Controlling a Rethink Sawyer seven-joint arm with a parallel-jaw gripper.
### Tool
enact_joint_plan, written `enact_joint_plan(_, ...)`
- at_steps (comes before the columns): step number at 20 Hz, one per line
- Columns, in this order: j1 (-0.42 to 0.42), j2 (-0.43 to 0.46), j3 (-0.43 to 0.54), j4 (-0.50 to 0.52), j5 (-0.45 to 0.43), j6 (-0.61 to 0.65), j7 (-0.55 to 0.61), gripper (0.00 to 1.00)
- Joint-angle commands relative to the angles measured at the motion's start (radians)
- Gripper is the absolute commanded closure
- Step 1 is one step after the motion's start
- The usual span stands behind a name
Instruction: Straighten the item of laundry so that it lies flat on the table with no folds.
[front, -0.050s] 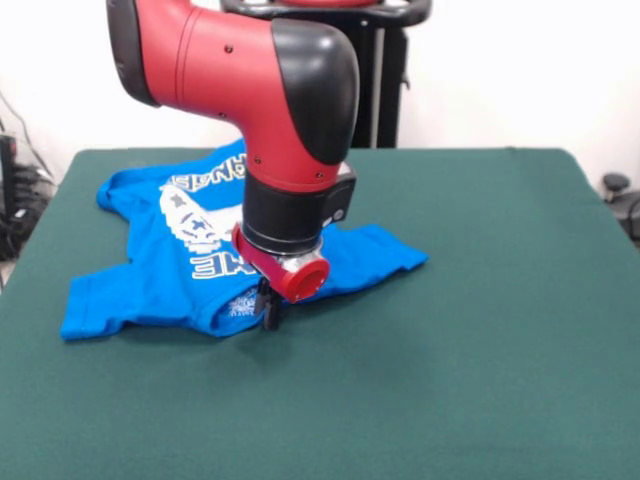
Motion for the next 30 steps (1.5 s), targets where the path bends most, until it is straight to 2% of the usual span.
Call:
enact_joint_plan(1,0.033,-0.046,0.064,-0.063,0.038,0.074,0.046,1.0)
enact_joint_plan(17,0.036,-0.08,0.074,-0.095,0.033,0.144,0.038,1.0)
enact_joint_plan(30,0.061,-0.025,0.086,-0.124,0.053,0.048,0.1,1.0)
